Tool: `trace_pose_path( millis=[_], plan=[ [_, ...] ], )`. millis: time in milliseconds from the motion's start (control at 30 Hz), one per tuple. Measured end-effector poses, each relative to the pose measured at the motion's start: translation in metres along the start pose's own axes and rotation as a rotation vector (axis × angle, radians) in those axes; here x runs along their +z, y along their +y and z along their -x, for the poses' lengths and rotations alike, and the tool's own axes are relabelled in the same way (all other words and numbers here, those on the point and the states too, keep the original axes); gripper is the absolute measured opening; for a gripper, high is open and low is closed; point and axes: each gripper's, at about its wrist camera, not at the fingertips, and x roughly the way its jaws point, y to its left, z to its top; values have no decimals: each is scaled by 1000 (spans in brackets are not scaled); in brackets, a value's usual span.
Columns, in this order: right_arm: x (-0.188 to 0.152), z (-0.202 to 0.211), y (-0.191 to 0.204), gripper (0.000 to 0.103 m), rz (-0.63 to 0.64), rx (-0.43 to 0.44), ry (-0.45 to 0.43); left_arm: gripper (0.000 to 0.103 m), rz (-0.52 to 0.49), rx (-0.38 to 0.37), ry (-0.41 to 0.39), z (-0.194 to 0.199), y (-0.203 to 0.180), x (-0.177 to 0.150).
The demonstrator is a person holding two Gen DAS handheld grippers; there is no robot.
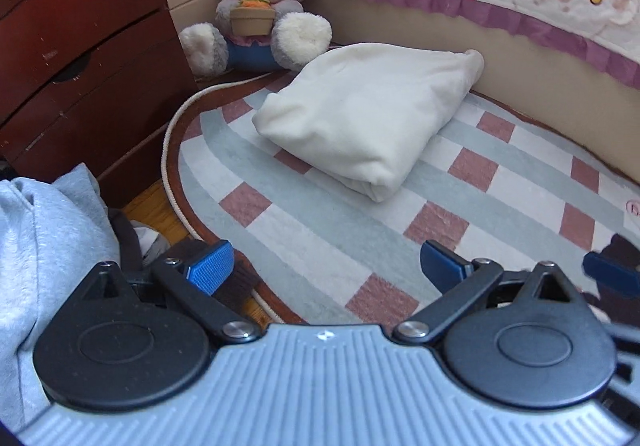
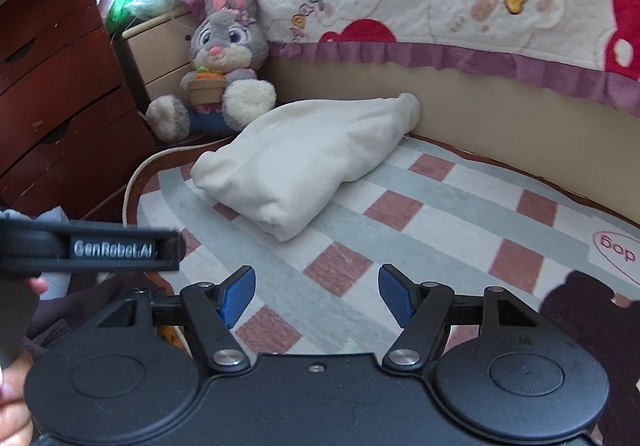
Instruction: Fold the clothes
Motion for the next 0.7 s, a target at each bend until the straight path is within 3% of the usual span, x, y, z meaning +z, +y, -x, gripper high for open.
trace_pose_path(
  millis=[500,700],
  plan=[
    [-14,13,-9,74,-24,-39,-41,102,-31,43,-25,16,-12,-27],
    [-18,7,-7,74,-56,-71,-21,102,-64,93,-28,14,-17,-29]
  ],
)
